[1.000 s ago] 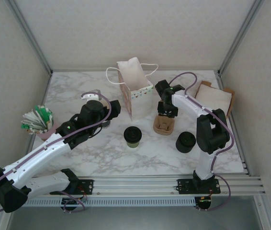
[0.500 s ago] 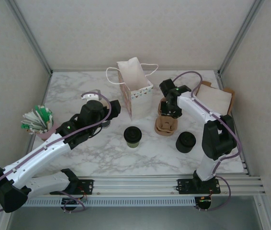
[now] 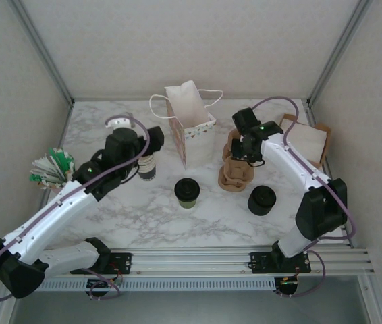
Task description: Pack the takeout coffee
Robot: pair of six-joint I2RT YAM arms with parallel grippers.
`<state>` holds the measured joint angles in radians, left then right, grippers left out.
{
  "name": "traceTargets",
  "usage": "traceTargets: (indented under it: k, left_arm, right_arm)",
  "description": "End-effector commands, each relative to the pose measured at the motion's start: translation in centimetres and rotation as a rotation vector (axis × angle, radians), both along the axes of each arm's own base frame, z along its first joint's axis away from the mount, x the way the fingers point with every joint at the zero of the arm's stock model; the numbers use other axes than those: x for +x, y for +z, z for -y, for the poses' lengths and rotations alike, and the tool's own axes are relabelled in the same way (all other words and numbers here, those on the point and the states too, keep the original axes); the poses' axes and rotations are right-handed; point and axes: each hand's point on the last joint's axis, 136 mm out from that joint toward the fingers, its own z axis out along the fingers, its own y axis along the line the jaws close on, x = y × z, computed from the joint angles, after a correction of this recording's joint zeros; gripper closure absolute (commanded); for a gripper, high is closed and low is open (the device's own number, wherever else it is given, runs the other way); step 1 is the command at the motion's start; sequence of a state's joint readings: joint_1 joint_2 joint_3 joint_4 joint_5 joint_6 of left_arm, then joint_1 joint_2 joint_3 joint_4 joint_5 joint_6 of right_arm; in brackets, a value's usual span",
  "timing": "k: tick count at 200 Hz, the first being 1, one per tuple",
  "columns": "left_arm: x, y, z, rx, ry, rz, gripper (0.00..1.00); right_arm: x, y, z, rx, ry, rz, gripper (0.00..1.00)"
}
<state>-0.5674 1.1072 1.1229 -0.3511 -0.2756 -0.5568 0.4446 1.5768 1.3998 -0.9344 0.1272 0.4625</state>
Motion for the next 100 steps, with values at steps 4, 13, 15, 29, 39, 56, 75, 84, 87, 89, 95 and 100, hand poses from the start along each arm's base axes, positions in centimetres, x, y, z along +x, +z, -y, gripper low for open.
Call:
traceTargets:
  k: [4,13,15,29,39,56,75,84,87,89,95,100]
  left_arm:
    - [2.2,3.4,-1.9,-0.018,0.018,0.033,0.01]
    - [3.4,4.5,-2.9,-0.038,0.032,0.038,0.02]
    - [3.7,4.8,-3.1,-0.044,0.033,0.041,0.02]
    - [5.8,6.1,-4.5,-0.084,0.046,0.048,0.04]
    - [7.5,6.7,-5.4,-0.108,0.054,0.051,0.06]
    - [10.6,7.1,-6.8,-0.144,0.063,0.043,0.12]
    - [14.7,5.8,-8.5,-0.183,0.072,0.011,0.20]
    - [16.8,4.5,-9.1,-0.199,0.075,-0.015,0.21]
    - [17.4,4.2,-9.2,-0.203,0.073,-0.021,0.21]
    - [17.9,4.0,-9.3,-0.205,0.072,-0.025,0.21]
    - [19.1,3.2,-9.3,-0.207,0.066,-0.037,0.22]
    - [20.2,2.4,-9.3,-0.208,0.061,-0.044,0.22]
  right_arm:
    - [-1.2,1.3,0.7,-0.001,0.016,0.008,0.67]
    - [-1.5,1.7,0.8,0.003,0.017,0.016,0.67]
    - [-1.6,1.9,0.8,0.006,0.018,0.020,0.67]
    - [-2.1,2.8,0.9,0.020,0.025,0.034,0.67]
    - [-2.4,3.5,0.9,0.031,0.031,0.044,0.67]
    - [-3.1,4.8,0.8,0.054,0.052,0.063,0.67]
    - [-3.9,6.7,0.5,0.093,0.089,0.088,0.67]
    - [-4.3,7.5,0.2,0.114,0.107,0.094,0.67]
    - [-4.4,7.9,0.1,0.122,0.113,0.098,0.67]
    - [-4.5,8.1,0.1,0.127,0.116,0.102,0.67]
    - [-4.8,8.8,-0.1,0.142,0.130,0.109,0.67]
    - [-5.0,9.4,-0.3,0.157,0.141,0.118,0.67]
